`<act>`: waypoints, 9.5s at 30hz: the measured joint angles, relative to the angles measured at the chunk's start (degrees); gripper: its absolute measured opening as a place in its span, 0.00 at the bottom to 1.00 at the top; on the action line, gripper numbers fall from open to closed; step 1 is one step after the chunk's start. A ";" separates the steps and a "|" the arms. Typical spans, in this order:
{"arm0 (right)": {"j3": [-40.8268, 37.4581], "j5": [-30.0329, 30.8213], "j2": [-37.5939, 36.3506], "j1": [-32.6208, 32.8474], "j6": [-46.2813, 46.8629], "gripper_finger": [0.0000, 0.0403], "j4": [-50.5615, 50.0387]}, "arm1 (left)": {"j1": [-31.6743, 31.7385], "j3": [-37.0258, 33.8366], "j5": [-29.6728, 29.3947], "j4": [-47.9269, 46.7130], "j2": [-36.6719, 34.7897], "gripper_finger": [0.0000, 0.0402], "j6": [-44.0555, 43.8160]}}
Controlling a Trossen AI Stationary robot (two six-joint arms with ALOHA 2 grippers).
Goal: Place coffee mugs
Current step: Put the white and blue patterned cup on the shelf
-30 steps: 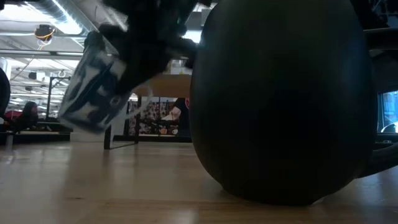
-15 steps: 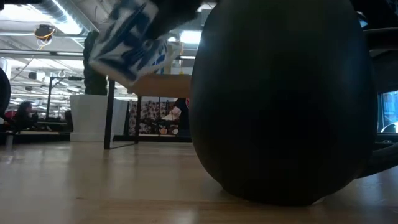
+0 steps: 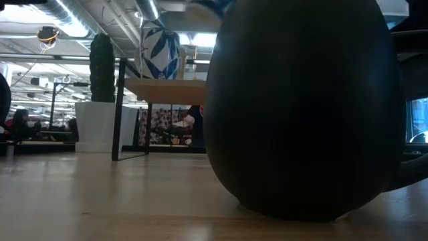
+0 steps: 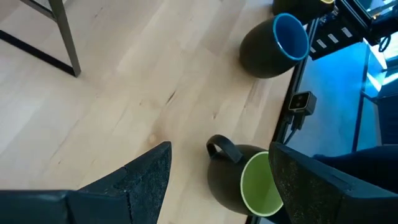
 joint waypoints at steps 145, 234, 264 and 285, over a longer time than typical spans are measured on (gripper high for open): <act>-66.74 1.95 -47.20 -12.61 26.90 0.33 51.02 | 27.76 -0.07 2.05 36.29 -14.25 0.65 37.44; -74.27 13.16 -34.16 -21.01 25.35 0.00 75.45 | 27.76 -0.07 -8.36 32.49 -17.18 0.65 38.24; -74.30 12.62 -26.40 -26.54 18.92 0.00 88.55 | 27.75 -0.07 -9.00 31.07 -17.64 0.65 39.01; -74.30 15.10 -35.18 -26.14 22.57 0.00 76.25 | 27.75 -0.07 -8.95 31.23 -17.66 0.65 38.58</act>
